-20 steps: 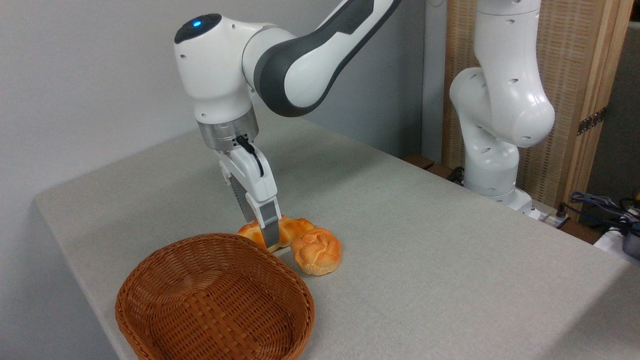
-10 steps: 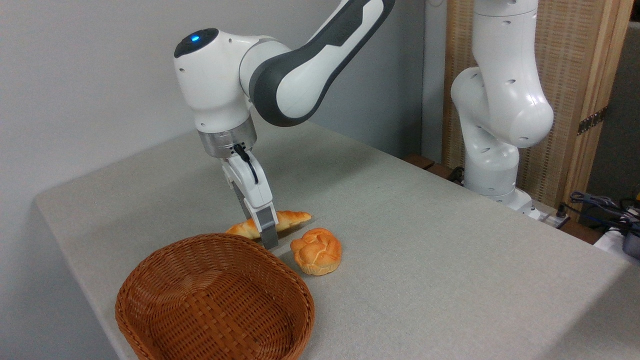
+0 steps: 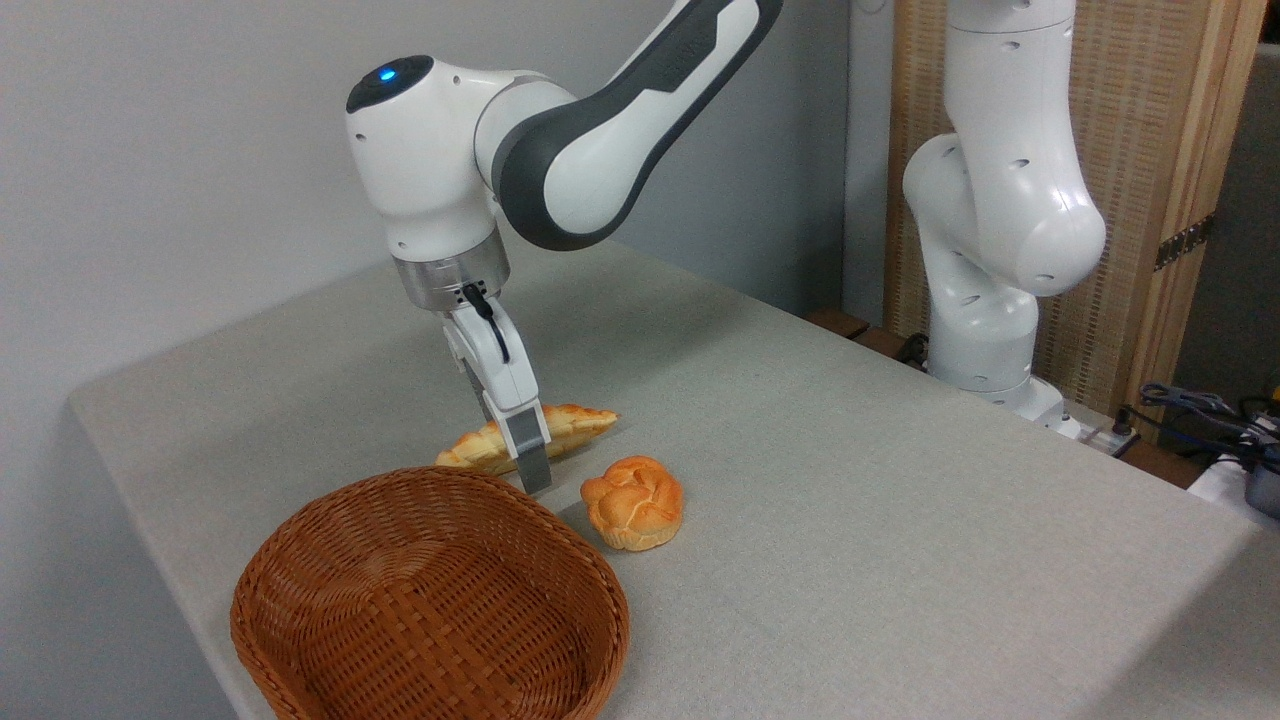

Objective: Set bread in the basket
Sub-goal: 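Close the gripper on the middle of the braided loaf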

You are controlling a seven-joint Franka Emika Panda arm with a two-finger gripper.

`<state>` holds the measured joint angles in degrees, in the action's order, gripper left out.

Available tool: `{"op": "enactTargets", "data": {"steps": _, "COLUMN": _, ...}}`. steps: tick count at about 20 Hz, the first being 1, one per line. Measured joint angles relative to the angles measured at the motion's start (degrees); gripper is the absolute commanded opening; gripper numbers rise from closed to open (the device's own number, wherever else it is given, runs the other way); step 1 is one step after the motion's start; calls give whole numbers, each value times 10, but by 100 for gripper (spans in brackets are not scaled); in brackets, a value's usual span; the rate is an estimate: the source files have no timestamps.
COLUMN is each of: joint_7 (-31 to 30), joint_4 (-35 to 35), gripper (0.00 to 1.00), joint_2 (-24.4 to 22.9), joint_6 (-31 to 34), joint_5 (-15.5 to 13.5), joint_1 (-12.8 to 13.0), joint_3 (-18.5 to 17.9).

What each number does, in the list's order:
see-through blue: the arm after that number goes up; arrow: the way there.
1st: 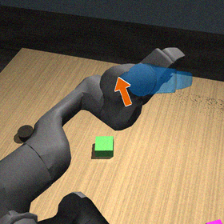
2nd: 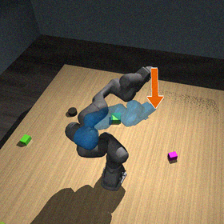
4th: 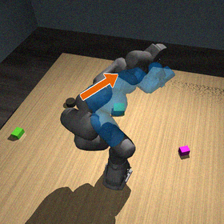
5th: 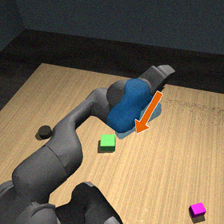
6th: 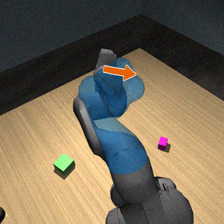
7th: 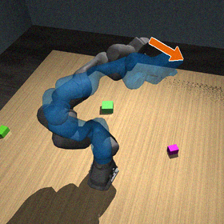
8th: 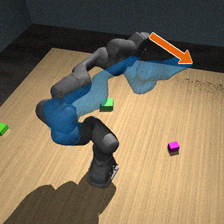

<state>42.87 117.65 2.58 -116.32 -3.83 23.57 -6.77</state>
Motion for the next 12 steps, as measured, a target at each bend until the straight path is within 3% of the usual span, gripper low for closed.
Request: {"op": "enactTargets", "data": {"steps": 12, "joint_7": 0, "joint_4": -1, "gripper": 39, "joint_2": 0, "joint_6": -1, "joint_5": 0, "joint_1": 8, "joint_3": 3}}
